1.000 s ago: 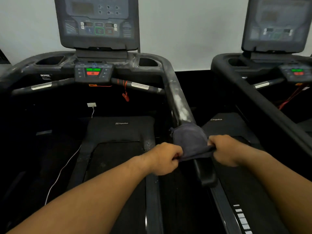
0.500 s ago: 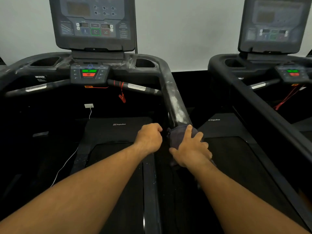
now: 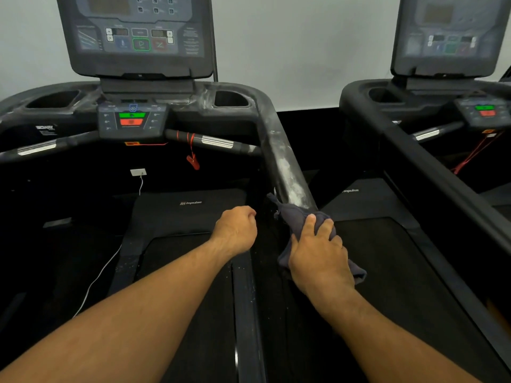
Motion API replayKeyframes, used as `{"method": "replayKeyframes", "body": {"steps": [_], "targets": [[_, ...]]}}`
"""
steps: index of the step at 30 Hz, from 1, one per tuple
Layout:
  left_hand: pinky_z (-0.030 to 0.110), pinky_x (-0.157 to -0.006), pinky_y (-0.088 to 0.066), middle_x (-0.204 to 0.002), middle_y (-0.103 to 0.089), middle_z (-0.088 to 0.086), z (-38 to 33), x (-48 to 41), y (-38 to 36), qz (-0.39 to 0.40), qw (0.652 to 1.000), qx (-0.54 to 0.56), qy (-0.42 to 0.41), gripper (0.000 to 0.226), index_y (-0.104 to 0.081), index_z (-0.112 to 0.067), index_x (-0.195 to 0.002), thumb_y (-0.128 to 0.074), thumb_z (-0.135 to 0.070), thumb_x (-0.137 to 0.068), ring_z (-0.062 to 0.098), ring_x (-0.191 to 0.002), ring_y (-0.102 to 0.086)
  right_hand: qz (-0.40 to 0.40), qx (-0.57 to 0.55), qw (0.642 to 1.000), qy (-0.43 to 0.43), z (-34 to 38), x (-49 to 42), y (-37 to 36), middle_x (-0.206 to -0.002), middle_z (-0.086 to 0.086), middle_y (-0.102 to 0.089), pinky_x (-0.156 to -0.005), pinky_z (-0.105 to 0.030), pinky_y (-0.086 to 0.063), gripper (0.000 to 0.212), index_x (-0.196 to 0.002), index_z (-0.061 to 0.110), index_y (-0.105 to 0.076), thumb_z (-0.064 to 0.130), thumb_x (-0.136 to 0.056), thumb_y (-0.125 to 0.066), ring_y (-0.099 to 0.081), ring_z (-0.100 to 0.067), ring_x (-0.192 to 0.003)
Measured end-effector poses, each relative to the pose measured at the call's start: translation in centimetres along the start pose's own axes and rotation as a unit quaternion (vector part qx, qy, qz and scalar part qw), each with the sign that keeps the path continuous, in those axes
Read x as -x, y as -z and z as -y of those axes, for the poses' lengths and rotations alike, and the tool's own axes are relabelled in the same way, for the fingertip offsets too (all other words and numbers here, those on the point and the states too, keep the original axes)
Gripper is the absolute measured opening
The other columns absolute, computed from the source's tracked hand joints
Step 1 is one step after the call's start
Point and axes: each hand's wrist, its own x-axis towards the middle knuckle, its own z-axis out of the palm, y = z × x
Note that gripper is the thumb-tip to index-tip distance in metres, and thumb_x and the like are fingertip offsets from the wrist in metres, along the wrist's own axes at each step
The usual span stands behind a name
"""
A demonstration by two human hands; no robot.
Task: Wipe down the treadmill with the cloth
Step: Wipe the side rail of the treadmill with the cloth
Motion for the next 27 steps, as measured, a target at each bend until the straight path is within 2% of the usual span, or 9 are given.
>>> {"method": "replayKeyframes", "body": {"steps": [4, 8, 9, 11, 13, 15, 20, 23, 27], "targets": [[0.024, -0.075, -0.042, -0.119, -0.065, 0.002, -0.1, 0.0, 0.6, -0.007, 1.000, 0.016, 0.004, 0.038, -0.054, -0.018, -0.136, -0.034, -0.022, -0.104, 0.007, -0.088, -0.054, -0.008, -0.046, 0.999, 0.004, 0.1, -0.7, 0.4, -0.158, -0.023, -0.013, -0.112, -0.051, -0.030, 0.062, -0.154, 0.011, -0.008, 0.036, -0.102, -0.032, -0.026, -0.040, -0.140], [0.029, -0.079, -0.051, -0.107, -0.068, 0.002, -0.5, 0.7, 1.2, -0.006, 0.999, 0.038, 0.000, 0.039, -0.054, -0.020, -0.135, -0.034, -0.023, -0.102, 0.010, -0.086, -0.062, 0.077, -0.078, 0.992, -0.065, 0.1, -0.8, 1.5, -0.160, -0.007, 0.014, -0.104, -0.074, -0.022, 0.084, -0.148, 0.046, 0.011, 0.059, -0.090, -0.048, -0.003, -0.047, -0.143], [0.033, -0.080, -0.054, -0.102, -0.069, 0.002, -0.6, 0.9, 1.4, -0.005, 0.999, 0.045, -0.004, 0.039, -0.055, -0.020, -0.135, -0.035, -0.024, -0.102, 0.014, -0.084, -0.064, 0.097, -0.085, 0.988, -0.081, 0.0, -0.9, 1.7, -0.159, -0.007, 0.020, -0.102, -0.074, -0.025, 0.093, -0.145, 0.051, 0.016, 0.063, -0.085, -0.054, -0.005, -0.049, -0.142], [0.038, -0.082, -0.056, -0.098, -0.069, 0.003, -0.8, 1.3, 1.6, 0.002, 0.998, 0.054, -0.011, 0.039, -0.054, -0.022, -0.135, -0.036, -0.026, -0.101, 0.018, -0.085, -0.066, 0.100, -0.076, 0.989, -0.078, -0.2, -0.8, 1.6, -0.157, -0.012, 0.012, -0.096, -0.065, -0.041, 0.100, -0.142, 0.054, 0.020, 0.067, -0.080, -0.057, -0.029, -0.049, -0.133], [0.041, -0.085, -0.056, -0.102, -0.069, 0.004, -1.0, 1.6, 1.8, 0.007, 0.998, 0.054, -0.012, 0.039, -0.054, -0.022, -0.135, -0.036, -0.027, -0.101, 0.022, -0.089, -0.066, 0.084, -0.063, 0.993, -0.060, -0.5, -0.4, 1.4, -0.152, -0.016, -0.010, -0.088, -0.052, -0.049, 0.091, -0.143, 0.052, 0.019, 0.067, -0.085, -0.050, -0.046, -0.042, -0.119], [0.041, -0.084, -0.056, -0.102, -0.069, 0.005, -1.1, 1.7, 1.8, 0.014, 0.998, 0.054, -0.010, 0.040, -0.053, -0.022, -0.136, -0.036, -0.028, -0.101, 0.023, -0.089, -0.067, 0.056, -0.062, 0.996, -0.040, -0.6, 0.3, 0.9, -0.146, -0.014, -0.020, -0.087, -0.048, -0.048, 0.077, -0.147, 0.047, 0.014, 0.064, -0.092, -0.037, -0.046, -0.037, -0.116], [0.032, -0.073, -0.055, -0.096, -0.068, 0.003, -1.2, 1.4, 1.0, 0.036, 0.998, 0.043, -0.004, 0.040, -0.052, -0.020, -0.137, -0.032, -0.027, -0.103, 0.015, -0.076, -0.064, 0.031, -0.036, 0.999, -0.011, -0.7, 1.7, 0.6, -0.159, -0.018, -0.005, -0.103, -0.053, -0.041, 0.063, -0.154, 0.026, 0.004, 0.049, -0.102, -0.024, -0.034, -0.041, -0.133], [0.034, -0.071, -0.053, -0.090, -0.067, 0.004, -1.0, 0.7, 0.7, 0.035, 0.999, 0.023, -0.001, 0.035, -0.063, -0.016, -0.111, -0.031, -0.026, -0.103, 0.017, -0.076, -0.063, 0.036, 0.002, 0.999, 0.012, -0.4, 2.0, 0.9, -0.161, -0.019, 0.001, -0.113, -0.050, -0.029, 0.063, -0.155, 0.016, -0.001, 0.039, -0.104, -0.029, -0.019, -0.041, -0.143], [0.031, -0.061, -0.042, -0.077, -0.059, 0.004, -0.6, -0.7, 0.6, 0.020, 1.000, 0.021, 0.001, 0.038, -0.060, -0.015, -0.085, -0.030, -0.029, -0.103, 0.014, -0.065, -0.053, 0.054, 0.013, 0.997, 0.056, -0.1, 1.1, 1.3, -0.161, -0.016, 0.013, -0.120, -0.048, -0.006, 0.068, -0.155, 0.016, 0.002, 0.035, -0.102, -0.036, 0.004, -0.038, -0.148]]}}
